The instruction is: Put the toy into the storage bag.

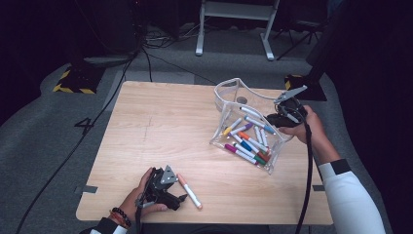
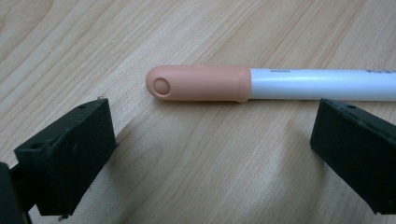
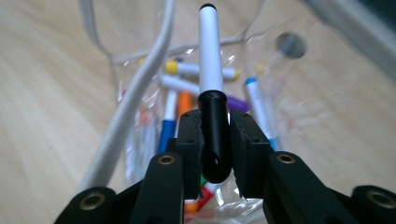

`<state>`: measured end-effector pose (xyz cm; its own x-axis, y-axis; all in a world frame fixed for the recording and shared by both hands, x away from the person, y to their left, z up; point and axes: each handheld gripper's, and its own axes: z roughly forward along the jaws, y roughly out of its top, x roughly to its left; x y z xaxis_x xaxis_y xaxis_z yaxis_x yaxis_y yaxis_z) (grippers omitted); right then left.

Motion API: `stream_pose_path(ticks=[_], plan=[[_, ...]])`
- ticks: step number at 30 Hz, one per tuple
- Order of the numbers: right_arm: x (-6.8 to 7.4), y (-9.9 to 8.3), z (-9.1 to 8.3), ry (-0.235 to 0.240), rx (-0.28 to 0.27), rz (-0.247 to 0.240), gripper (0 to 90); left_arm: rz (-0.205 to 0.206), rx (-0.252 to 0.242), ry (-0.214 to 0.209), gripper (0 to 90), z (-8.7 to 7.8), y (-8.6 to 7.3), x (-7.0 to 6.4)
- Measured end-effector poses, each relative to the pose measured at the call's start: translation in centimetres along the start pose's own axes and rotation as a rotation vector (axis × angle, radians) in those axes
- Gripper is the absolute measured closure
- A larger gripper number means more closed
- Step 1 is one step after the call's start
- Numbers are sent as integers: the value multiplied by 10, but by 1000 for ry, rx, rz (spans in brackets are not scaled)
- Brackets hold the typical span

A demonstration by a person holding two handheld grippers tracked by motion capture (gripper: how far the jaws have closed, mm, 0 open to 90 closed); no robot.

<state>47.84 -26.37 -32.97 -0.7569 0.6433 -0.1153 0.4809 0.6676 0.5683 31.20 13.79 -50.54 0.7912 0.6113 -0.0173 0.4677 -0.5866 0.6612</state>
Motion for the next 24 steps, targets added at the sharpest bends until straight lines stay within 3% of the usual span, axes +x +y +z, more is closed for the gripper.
stream_pose_path(ticks=[3,5,7,10,13,19,24], plan=[[4,1,4,28,58,-9,752,0,0,0,2,0,0,0],[6,1,5,88,87,-17,751,0,-1,-1,2,0,0,0],[8,1,5,97,87,-25,752,0,-1,-1,2,0,0,0],[12,0,4,161,113,-52,746,0,0,0,2,0,0,0],[15,-1,4,171,113,-69,711,1,-1,0,2,0,0,0],[11,-2,-2,80,117,-63,572,0,-1,0,3,0,0,0],[2,-6,-22,4,23,-9,474,1,-3,0,4,0,0,0]])
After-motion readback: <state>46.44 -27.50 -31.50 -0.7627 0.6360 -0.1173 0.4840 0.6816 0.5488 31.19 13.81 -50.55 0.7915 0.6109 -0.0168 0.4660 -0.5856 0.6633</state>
